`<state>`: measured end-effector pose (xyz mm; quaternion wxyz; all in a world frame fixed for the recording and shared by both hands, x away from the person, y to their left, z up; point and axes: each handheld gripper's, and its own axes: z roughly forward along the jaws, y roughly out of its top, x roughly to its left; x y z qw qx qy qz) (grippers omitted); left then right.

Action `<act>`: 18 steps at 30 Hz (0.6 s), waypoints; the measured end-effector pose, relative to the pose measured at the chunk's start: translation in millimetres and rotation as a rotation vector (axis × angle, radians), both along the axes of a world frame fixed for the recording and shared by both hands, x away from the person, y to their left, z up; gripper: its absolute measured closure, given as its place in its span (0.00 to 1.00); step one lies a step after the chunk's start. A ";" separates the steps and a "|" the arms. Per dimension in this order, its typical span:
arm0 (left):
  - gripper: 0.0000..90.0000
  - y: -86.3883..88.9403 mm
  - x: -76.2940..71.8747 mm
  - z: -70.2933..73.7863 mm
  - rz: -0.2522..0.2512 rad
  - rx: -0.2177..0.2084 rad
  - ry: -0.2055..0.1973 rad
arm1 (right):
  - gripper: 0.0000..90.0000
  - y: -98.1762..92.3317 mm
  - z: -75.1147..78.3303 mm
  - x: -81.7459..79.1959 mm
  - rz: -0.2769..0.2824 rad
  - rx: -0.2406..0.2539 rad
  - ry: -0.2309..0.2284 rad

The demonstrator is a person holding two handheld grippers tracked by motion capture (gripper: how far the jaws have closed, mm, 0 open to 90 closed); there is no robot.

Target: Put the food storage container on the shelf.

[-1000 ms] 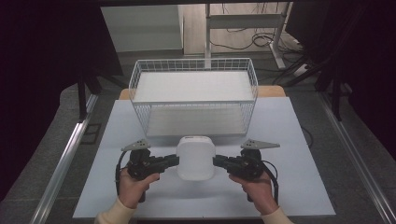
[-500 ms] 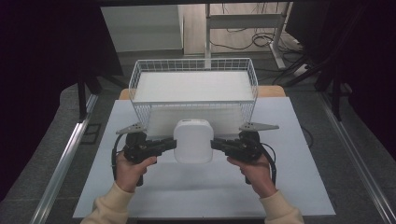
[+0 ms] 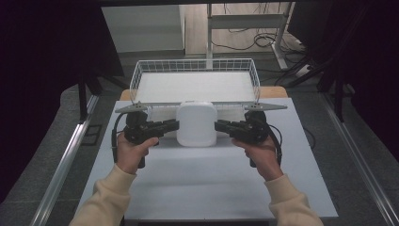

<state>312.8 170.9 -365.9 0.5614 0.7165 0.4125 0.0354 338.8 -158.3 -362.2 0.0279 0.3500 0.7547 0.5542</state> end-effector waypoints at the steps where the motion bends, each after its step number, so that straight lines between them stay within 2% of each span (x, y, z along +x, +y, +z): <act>1: 0.89 0.1 1.5 2.6 -0.001 0.003 -0.002 | 0.89 0.1 2.1 2.2 0.001 0.000 -0.001; 5: 0.89 0.4 4.8 11.2 0.005 0.007 -0.008 | 0.89 1.0 12.1 9.0 0.006 0.002 -0.007; 10: 0.89 2.9 15.8 28.4 0.011 0.005 -0.018 | 0.89 3.2 27.8 19.5 0.012 -0.005 -0.020; 17: 0.89 5.9 33.6 47.3 0.022 0.004 -0.023 | 0.89 6.5 48.3 43.8 0.023 0.007 -0.017; 18: 0.89 7.4 39.9 52.8 0.026 0.007 -0.021 | 0.89 7.4 51.1 47.5 0.024 0.006 -0.013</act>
